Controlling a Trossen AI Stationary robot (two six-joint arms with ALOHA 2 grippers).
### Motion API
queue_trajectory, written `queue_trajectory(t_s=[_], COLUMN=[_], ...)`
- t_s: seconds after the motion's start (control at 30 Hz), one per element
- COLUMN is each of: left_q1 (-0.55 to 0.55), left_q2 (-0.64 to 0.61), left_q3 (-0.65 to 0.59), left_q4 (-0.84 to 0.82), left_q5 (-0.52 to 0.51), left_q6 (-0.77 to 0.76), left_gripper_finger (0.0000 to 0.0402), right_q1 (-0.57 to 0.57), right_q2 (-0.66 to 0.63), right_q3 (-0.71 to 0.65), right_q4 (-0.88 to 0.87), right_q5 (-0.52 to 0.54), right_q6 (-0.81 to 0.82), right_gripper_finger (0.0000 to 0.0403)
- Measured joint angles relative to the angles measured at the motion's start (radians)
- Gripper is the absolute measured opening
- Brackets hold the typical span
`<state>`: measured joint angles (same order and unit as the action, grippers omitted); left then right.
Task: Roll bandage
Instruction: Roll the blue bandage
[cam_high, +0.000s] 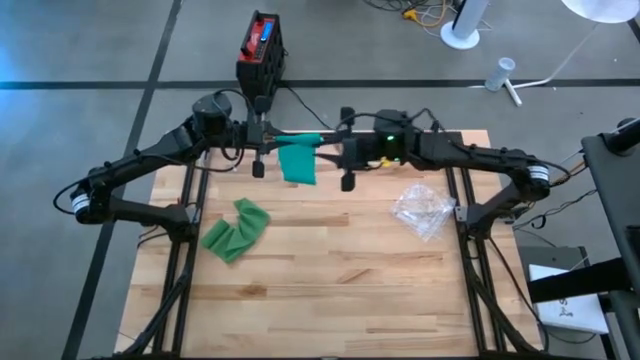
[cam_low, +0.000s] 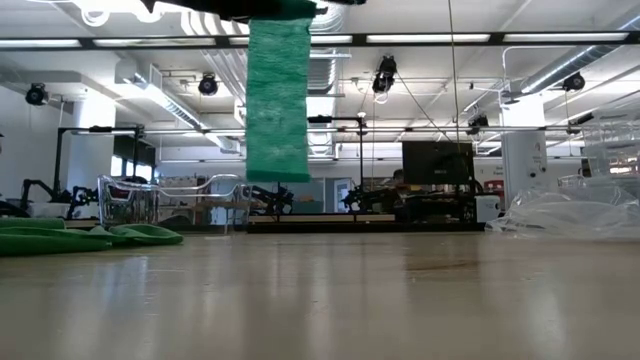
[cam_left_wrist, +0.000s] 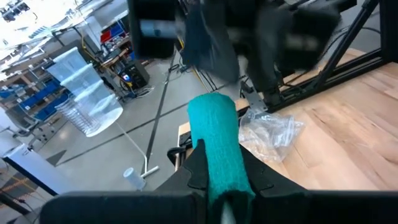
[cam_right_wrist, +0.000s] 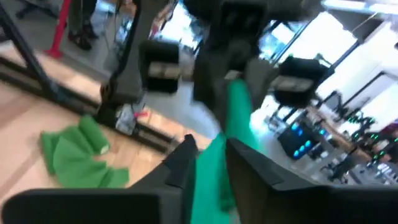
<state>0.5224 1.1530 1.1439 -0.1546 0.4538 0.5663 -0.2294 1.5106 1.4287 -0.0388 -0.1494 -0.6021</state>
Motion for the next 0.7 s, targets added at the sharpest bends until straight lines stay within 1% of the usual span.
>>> queue_trajectory(t_s=[0.07, 0.17, 0.23, 0.33, 0.43, 0.53, 0.7], left_q1=[0.0, 0.002, 0.002, 0.002, 0.0, -0.002, -0.001], left_q2=[0.0, 0.0, -0.002, -0.005, -0.01, -0.012, -0.012], left_q3=[0.0, 0.0, 0.0, -0.001, -0.001, 0.001, 0.0], left_q4=[-0.004, -0.002, -0.012, -0.022, -0.014, -0.013, -0.015], left_q5=[-0.004, -0.02, -0.026, -0.023, 0.012, 0.019, 0.013], left_q6=[-0.009, -0.027, -0.03, -0.03, -0.029, -0.027, -0.027], left_gripper_finger=[0.0021, 0.0032, 0.0034, 0.0026, 0.002, 0.0022, 0.0029], right_q1=[0.003, 0.006, 0.006, 0.006, 0.002, 0.005, 0.03], right_q2=[0.023, 0.027, 0.025, 0.012, -0.007, -0.022, -0.07], right_q3=[0.0, 0.0, 0.001, 0.001, 0.001, 0.001, 0.001], right_q4=[0.015, 0.01, -0.026, -0.079, -0.122, -0.133, -0.107], right_q5=[0.05, 0.194, 0.247, 0.287, 0.354, 0.359, 0.325], right_q6=[-0.023, -0.059, -0.07, -0.06, -0.062, -0.075, -0.074], right_gripper_finger=[0.011, 0.0136, 0.0145, 0.0148, 0.0138, 0.0125, 0.0116])
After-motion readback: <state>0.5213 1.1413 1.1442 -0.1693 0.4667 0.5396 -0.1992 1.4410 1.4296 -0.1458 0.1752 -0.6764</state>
